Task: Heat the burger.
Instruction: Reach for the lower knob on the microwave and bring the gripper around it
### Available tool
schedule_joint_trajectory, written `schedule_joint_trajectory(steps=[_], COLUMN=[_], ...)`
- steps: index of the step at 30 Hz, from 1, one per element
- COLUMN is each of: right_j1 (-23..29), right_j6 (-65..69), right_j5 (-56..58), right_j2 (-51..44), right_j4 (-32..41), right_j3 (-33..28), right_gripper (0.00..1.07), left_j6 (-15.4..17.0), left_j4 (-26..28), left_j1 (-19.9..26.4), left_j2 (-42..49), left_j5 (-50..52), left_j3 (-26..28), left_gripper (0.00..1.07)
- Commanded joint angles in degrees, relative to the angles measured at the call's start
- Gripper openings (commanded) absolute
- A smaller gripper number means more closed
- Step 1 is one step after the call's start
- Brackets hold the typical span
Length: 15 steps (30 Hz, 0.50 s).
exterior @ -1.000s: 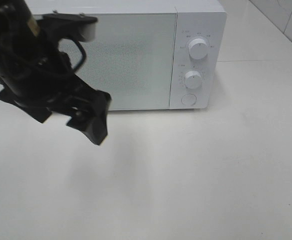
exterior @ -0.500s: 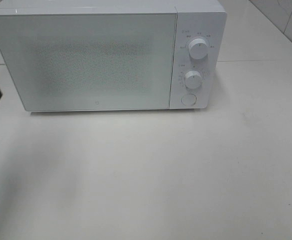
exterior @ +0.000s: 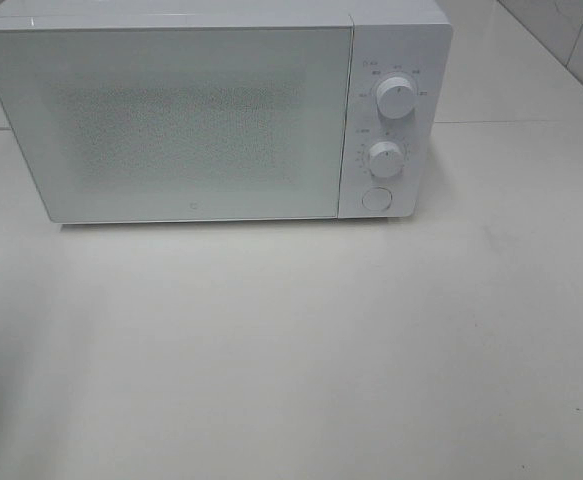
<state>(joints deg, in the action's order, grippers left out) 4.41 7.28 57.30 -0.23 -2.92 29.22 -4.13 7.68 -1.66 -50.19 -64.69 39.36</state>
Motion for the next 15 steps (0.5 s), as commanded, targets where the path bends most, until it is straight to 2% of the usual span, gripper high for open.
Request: schedule_joint_trajectory(steps=[1, 3, 4, 6, 9, 11, 15], right_j1=[-0.3, -0.3, -0.3, -0.3, -0.3, -0.3, -0.3], right_j6=[-0.2, -0.2, -0.2, -0.2, -0.2, -0.2, -0.2], right_j5=[-0.3, -0.3, -0.3, -0.3, -0.3, -0.3, -0.3], right_j2=[-1.4, -1.4, -1.4, -1.4, -1.4, -1.4, -1.4], right_j4=[0.2, 0.2, 0.2, 0.2, 0.2, 0.2, 0.2], right_j3=[0.1, 0.1, 0.1, 0.1, 0.1, 0.1, 0.1], right_gripper=[0.71, 0.71, 0.71, 0.71, 0.71, 0.71, 0.71], left_j6=[-0.4, -1.2, -1.2, -1.6, -1.7, -1.5, -1.5], left_j4=[-0.2, -0.1, -0.1, -0.1, -0.3, -0.4, -0.4], left_j1=[0.3, 0.3, 0.3, 0.3, 0.3, 0.3, 0.3], left_j2=[2.7, 8.3, 8.3, 15.6, 17.2, 23.0, 28.0], left_j5=[1.7, 3.3, 3.3, 5.6, 5.2, 5.2, 5.2], left_j3=[-1.9, -5.5, -5.5, -10.4, -10.6, -10.7, -10.7], left_gripper=[1.0, 1.0, 1.0, 1.0, 1.0, 1.0, 1.0])
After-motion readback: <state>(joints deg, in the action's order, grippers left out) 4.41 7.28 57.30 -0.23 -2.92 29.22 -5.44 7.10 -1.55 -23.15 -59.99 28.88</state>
